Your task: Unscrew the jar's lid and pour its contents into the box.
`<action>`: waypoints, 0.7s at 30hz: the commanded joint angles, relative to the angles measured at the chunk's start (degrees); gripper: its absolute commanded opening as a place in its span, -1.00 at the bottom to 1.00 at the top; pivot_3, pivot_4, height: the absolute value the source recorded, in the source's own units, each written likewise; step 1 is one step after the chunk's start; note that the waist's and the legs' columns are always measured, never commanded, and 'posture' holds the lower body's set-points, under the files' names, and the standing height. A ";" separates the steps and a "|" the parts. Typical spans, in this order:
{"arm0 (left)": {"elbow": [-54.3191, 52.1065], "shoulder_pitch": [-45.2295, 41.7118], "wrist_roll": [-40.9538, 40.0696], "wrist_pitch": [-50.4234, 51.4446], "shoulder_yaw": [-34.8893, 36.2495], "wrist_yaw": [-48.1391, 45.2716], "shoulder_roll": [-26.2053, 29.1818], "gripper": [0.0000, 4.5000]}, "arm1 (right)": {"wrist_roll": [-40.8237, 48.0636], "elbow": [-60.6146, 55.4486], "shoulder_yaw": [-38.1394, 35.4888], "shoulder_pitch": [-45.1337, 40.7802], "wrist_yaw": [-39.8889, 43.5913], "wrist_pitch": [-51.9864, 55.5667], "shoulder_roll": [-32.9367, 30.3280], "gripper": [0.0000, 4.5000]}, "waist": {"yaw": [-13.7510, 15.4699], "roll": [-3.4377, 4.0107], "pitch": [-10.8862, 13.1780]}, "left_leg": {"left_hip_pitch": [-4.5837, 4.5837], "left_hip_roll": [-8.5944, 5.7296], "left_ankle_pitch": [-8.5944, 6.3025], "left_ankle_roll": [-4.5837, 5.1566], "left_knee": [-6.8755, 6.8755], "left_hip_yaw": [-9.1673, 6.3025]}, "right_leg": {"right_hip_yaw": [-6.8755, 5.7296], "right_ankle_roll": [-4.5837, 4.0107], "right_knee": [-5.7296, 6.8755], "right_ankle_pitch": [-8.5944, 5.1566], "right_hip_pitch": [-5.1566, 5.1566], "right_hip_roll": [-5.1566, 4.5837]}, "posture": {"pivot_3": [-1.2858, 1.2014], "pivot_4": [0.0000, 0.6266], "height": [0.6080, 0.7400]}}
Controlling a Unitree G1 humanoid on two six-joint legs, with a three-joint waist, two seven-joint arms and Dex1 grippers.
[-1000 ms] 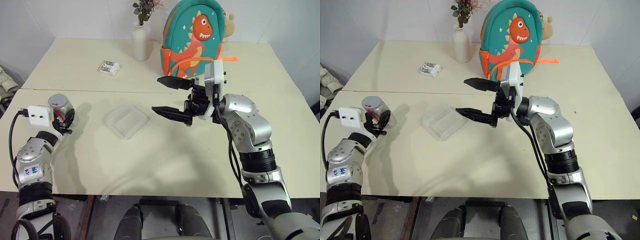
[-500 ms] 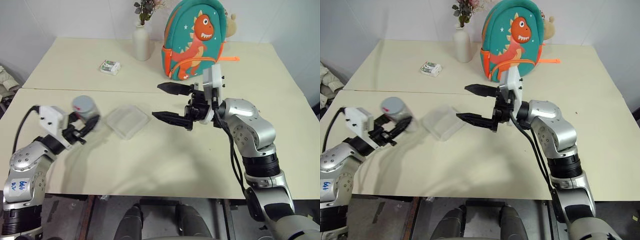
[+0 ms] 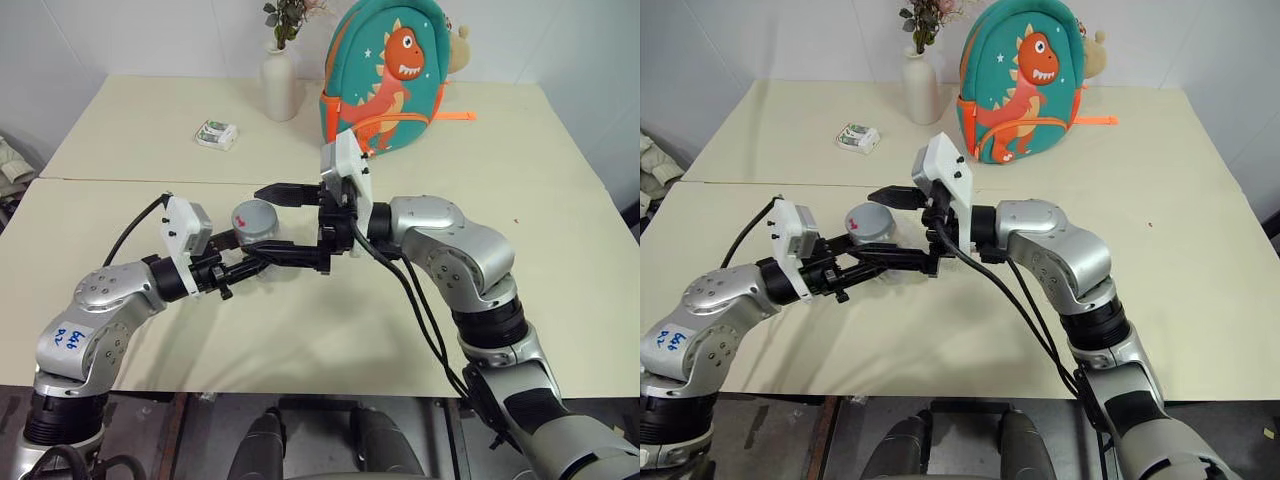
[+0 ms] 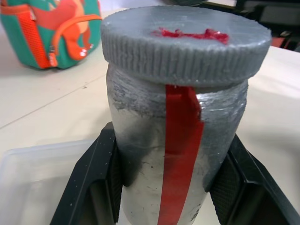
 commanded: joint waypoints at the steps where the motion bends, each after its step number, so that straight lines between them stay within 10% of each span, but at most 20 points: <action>1: -1.10 -1.55 -0.17 -0.28 -0.25 -0.61 -0.52 -0.11 | -0.45 -0.19 -0.19 -1.05 -1.07 -0.41 0.99 1.00 | -0.01 0.00 0.00 | 0.00 0.00 0.00 0.00 0.00 0.00 | 0.00 0.00 0.01 0.00 0.00 0.00 | 0.03 -0.52 1.00; 8: -0.28 -2.16 0.51 -0.71 -1.16 -1.08 -1.20 -0.11 | -1.40 1.28 -0.20 -1.07 -1.96 -1.16 1.87 1.00 | -0.03 0.00 0.00 | 0.00 0.00 0.00 0.00 0.00 0.00 | 0.00 0.00 0.01 0.00 -0.01 0.01 | 0.03 -0.52 1.00; 15: 0.32 -2.26 0.91 -0.84 -1.03 -1.70 -1.49 -0.11 | -1.64 2.29 -0.66 -1.31 -1.70 -1.65 2.28 0.17 | -0.03 0.00 0.00 | 0.00 0.00 0.00 0.00 0.01 0.00 | 0.00 0.00 0.02 0.00 -0.01 0.01 | 0.03 -0.52 1.00; 21: 0.92 -2.65 0.02 -1.19 -1.13 -5.49 -0.44 -0.11 | -0.27 3.28 -0.65 -2.54 3.90 -2.79 0.19 0.14 | -0.02 0.00 0.00 | 0.00 0.00 0.00 0.00 0.01 0.00 | 0.00 0.00 0.02 0.00 -0.01 0.01 | 0.03 -0.52 1.00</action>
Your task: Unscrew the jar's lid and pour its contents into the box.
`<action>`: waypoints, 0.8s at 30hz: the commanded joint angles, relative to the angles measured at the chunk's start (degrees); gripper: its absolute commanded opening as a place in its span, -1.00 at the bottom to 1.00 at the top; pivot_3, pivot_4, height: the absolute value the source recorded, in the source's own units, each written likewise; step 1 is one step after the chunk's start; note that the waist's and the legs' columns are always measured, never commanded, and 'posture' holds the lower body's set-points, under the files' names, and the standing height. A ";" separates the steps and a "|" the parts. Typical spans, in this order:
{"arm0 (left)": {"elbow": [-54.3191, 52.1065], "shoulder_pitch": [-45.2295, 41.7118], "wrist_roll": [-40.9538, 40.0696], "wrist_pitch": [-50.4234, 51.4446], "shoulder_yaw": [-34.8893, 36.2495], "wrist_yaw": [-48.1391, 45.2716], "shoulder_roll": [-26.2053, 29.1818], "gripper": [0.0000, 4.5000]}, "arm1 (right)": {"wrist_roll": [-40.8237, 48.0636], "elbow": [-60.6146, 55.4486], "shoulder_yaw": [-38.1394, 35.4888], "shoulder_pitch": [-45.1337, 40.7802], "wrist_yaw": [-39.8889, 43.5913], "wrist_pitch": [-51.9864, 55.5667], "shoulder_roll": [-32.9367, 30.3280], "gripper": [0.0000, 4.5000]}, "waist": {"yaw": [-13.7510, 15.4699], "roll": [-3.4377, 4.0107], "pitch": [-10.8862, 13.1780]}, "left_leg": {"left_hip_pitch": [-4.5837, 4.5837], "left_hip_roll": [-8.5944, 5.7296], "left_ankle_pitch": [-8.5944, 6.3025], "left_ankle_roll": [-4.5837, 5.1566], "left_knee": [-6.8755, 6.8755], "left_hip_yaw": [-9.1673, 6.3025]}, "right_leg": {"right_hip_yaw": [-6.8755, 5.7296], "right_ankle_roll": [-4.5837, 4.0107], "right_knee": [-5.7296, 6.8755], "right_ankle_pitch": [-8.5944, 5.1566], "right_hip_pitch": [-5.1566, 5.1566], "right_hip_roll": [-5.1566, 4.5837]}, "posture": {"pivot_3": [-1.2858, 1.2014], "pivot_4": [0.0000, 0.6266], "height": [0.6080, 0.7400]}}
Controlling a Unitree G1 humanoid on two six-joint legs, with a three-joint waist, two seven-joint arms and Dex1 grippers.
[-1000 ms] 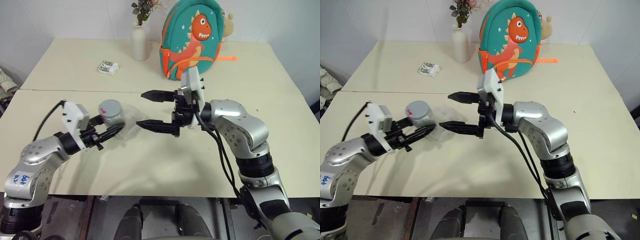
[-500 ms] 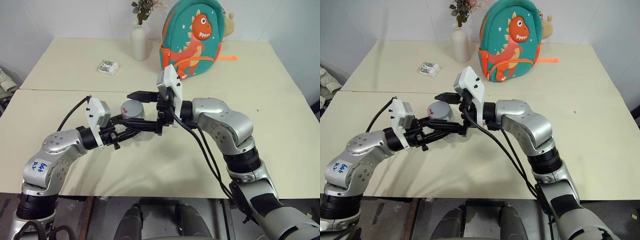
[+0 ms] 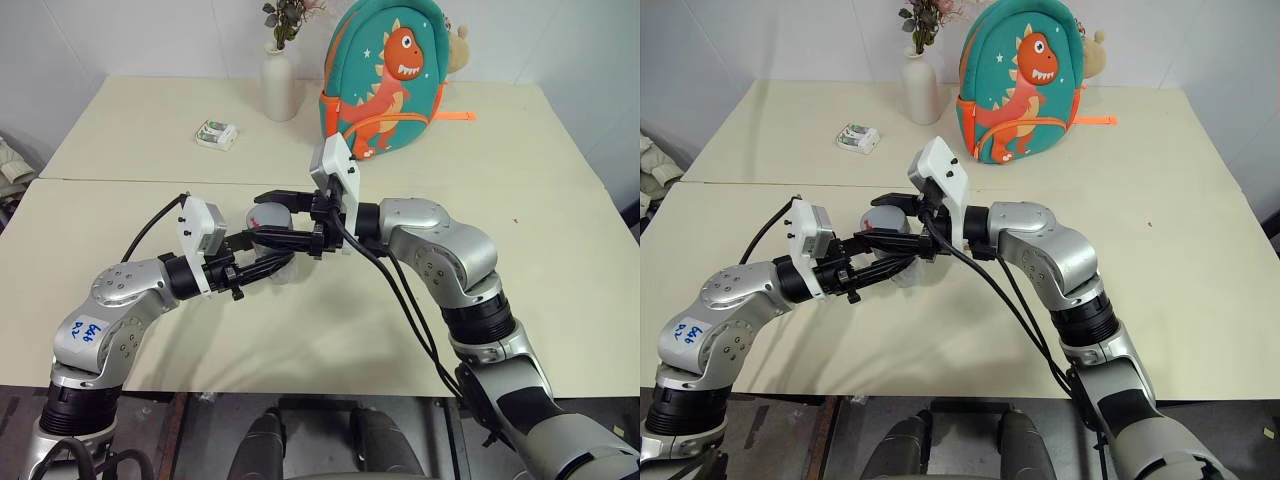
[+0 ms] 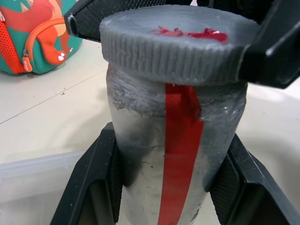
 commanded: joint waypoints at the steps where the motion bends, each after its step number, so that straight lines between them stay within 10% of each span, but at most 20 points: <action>1: -0.46 -1.25 -1.46 -0.99 0.18 -5.24 1.58 -0.11 | 2.11 -0.31 -0.86 -3.10 8.28 -2.64 -2.11 0.14 | 0.03 0.00 0.00 | 0.00 0.00 0.00 0.00 0.00 0.00 | 0.00 0.00 0.00 0.00 0.00 0.00 | 0.03 -0.52 1.00; 12: 3.38 -7.28 -3.22 -2.22 -6.93 -23.11 1.61 -0.11 | 1.64 12.53 4.83 -13.16 41.67 -10.03 -8.63 0.14 | -0.29 0.00 0.00 | 0.01 0.04 -0.01 0.01 0.04 0.04 | -0.01 0.01 0.01 0.00 0.01 0.09 | 0.03 -0.52 1.00; 22: 4.69 -6.82 -1.06 -6.61 -5.94 -22.28 -1.52 -0.11 | 3.23 12.67 3.48 -12.87 42.40 -9.08 -8.43 0.14 | -0.30 0.00 0.00 | -0.03 0.06 -0.01 0.00 0.04 0.04 | 0.00 0.01 -0.01 -0.01 -0.03 0.08 | 0.03 -0.52 1.00; 24: 4.68 -6.65 -1.29 -6.93 -5.38 -22.20 -1.59 -0.11 | 4.34 12.16 2.75 -12.94 41.74 -7.19 -8.64 0.47 | -0.26 0.00 0.01 | -0.03 0.06 -0.01 0.00 0.05 0.04 | 0.00 0.01 0.01 0.00 -0.03 0.08 | 0.03 -0.52 1.00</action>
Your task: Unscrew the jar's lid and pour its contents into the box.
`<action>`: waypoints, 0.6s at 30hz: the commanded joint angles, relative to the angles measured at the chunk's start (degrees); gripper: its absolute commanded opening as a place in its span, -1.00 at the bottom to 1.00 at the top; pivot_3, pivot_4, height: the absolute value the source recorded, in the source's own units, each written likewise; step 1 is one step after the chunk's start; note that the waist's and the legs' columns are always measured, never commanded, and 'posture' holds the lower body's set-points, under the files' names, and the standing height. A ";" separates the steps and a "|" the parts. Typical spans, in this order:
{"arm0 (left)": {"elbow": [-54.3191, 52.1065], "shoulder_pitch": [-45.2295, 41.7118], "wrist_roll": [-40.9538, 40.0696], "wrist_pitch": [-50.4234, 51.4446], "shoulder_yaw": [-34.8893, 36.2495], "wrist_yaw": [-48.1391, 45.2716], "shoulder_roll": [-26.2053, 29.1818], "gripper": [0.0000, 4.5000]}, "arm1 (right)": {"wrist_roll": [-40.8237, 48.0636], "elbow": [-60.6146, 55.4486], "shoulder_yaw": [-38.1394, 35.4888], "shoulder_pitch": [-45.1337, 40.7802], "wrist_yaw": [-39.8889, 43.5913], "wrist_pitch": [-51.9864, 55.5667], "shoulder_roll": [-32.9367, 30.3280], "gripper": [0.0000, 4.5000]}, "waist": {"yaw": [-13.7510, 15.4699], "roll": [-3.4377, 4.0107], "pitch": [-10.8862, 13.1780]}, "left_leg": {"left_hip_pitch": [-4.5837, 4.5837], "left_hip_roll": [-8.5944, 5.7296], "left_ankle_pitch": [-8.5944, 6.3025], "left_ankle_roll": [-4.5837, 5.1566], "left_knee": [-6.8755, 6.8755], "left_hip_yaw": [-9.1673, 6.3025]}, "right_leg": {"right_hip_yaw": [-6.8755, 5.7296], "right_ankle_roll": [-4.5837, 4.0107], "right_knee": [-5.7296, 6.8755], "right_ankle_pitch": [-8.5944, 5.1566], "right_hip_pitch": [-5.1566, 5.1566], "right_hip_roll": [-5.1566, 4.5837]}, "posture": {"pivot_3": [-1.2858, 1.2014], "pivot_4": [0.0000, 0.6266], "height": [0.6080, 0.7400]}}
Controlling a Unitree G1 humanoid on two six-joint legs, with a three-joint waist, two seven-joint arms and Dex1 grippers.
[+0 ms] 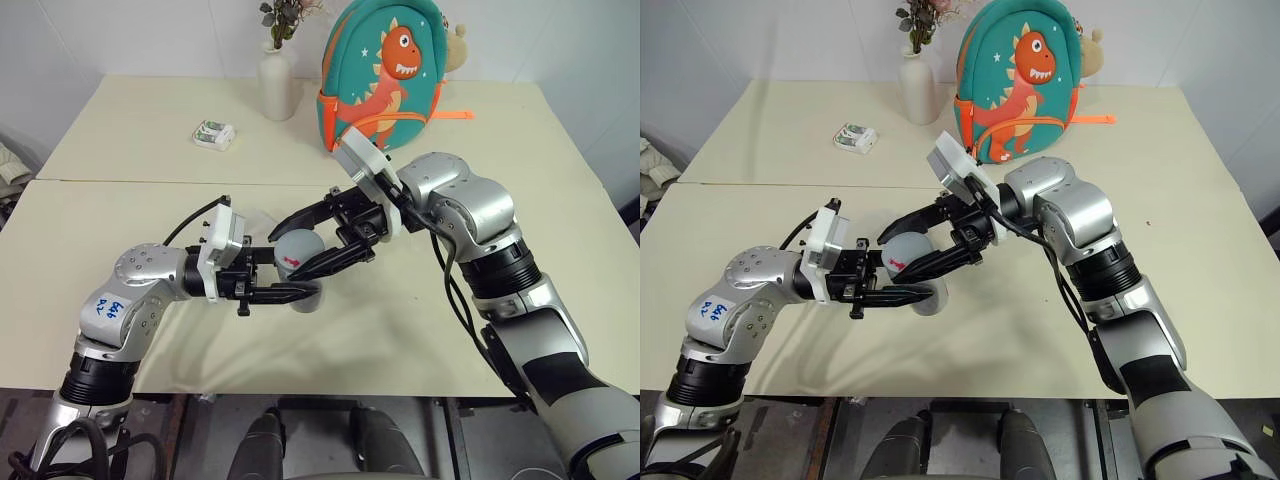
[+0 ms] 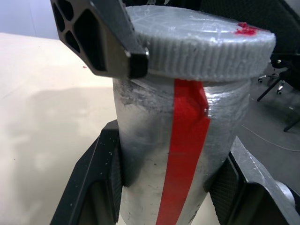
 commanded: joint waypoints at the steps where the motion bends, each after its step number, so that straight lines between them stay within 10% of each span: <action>1: -2.03 0.29 -1.20 -0.61 1.27 0.31 -0.56 -0.11 | 2.90 -3.66 -2.13 -0.99 1.76 2.29 0.21 0.58 | 0.03 0.00 0.00 | 0.00 0.00 0.00 0.00 0.01 0.00 | 0.00 0.00 0.01 0.00 0.00 0.00 | 0.03 -0.52 1.00; 4: -2.64 0.33 -1.90 0.42 1.71 0.22 0.03 -0.11 | 3.42 -4.49 -2.75 -0.76 0.97 2.80 -0.06 0.98 | 0.04 0.00 0.00 | 0.00 0.00 0.00 0.00 0.04 -0.01 | 0.00 0.00 0.04 0.00 0.00 0.00 | 0.03 -0.52 1.00; 18: -2.33 5.14 0.04 2.16 8.24 7.30 2.88 -0.11 | -0.67 -9.69 -7.21 4.83 -14.34 -2.33 4.01 0.98 | 0.03 0.00 0.00 | 0.01 0.01 0.00 0.00 0.04 -0.01 | 0.01 -0.01 0.06 0.00 0.00 0.00 | 0.03 -0.52 1.00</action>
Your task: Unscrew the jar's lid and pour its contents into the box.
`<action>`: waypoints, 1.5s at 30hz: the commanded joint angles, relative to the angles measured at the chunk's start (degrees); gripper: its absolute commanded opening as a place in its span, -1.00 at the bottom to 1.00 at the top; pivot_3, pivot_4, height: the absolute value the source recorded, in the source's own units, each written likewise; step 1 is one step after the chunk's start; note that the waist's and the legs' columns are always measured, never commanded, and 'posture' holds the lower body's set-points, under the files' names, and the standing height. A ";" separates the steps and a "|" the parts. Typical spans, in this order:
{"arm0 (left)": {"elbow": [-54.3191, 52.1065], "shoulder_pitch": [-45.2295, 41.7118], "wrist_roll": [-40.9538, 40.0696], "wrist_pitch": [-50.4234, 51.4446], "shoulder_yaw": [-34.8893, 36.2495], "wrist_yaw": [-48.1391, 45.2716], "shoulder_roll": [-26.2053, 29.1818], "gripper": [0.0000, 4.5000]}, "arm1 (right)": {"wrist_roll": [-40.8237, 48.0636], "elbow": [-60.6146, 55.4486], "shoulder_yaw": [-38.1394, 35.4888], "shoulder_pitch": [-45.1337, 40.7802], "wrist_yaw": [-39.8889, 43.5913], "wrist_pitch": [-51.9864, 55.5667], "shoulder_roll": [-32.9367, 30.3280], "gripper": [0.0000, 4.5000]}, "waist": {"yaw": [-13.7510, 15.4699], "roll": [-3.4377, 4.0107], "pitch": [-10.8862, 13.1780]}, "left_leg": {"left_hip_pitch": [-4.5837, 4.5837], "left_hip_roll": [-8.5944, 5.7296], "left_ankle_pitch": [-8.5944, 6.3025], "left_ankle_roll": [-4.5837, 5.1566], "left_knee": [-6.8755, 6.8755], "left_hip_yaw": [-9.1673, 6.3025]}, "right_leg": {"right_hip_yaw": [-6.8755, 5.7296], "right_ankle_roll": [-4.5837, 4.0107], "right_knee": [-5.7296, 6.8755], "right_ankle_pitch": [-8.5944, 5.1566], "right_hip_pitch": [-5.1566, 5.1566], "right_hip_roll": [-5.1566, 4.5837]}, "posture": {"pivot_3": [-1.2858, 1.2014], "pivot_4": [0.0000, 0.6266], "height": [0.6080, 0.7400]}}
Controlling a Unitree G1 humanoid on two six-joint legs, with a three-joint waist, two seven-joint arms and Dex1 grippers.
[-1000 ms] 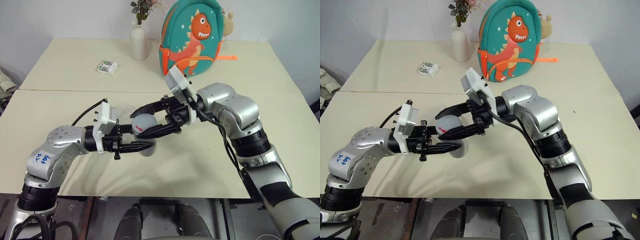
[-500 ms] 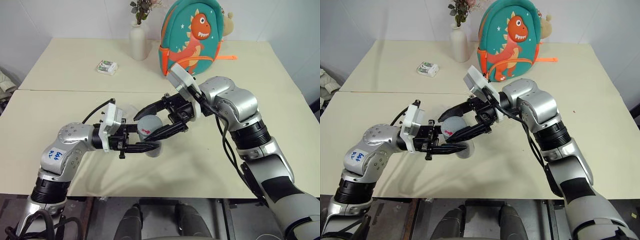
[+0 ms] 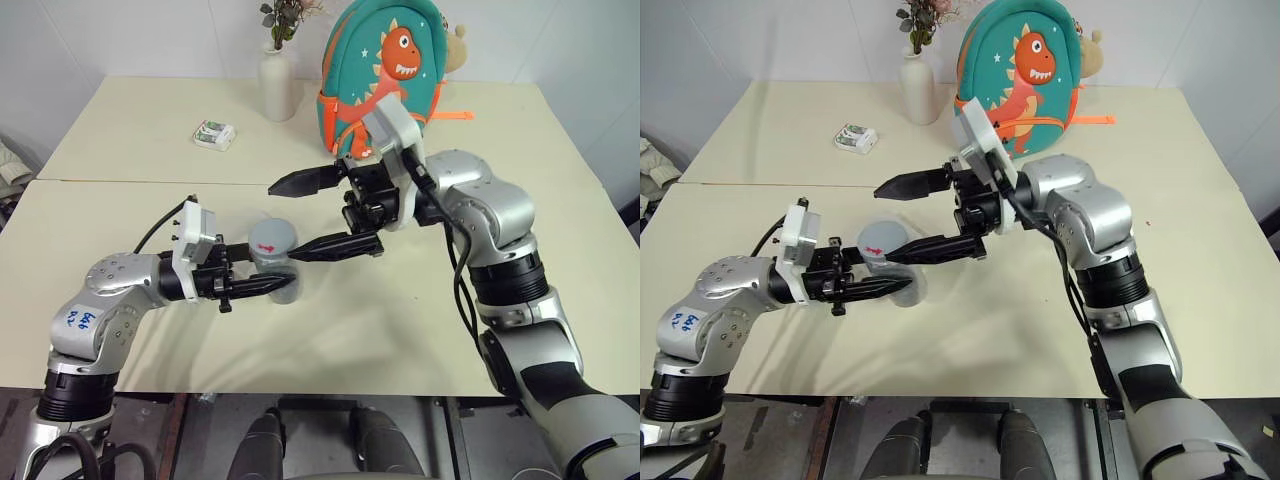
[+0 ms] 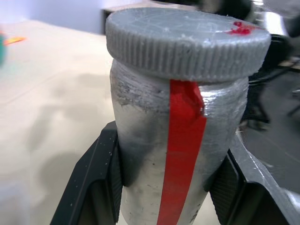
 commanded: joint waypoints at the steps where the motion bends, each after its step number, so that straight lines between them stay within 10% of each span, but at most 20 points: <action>1: -1.03 -0.23 0.75 -0.88 0.79 1.49 0.24 -0.11 | -2.16 -2.82 0.82 -0.37 -4.29 -1.93 1.99 0.98 | -0.02 0.00 0.00 | 0.00 0.00 0.00 0.00 0.00 0.01 | 0.00 0.00 0.00 0.00 0.00 0.00 | 0.03 -0.52 1.00; 22: -0.57 -2.91 2.42 -1.51 -1.50 2.43 -0.34 -0.11 | -8.80 6.95 2.55 -3.29 -8.65 -4.93 6.50 0.98 | -0.07 0.00 0.00 | 0.00 0.00 0.00 0.00 -0.01 0.00 | 0.00 0.00 0.02 0.00 -0.01 0.01 | 0.03 -0.52 1.00; 45: -0.23 -2.47 2.52 -2.44 -0.79 1.99 -0.41 -0.11 | -9.52 14.99 -1.41 -2.09 -2.30 -8.92 -4.95 0.98 | 0.19 0.00 0.00 | -0.01 -0.02 0.00 0.00 0.00 0.02 | 0.00 0.00 0.00 0.00 -0.01 -0.01 | 0.03 -0.52 1.00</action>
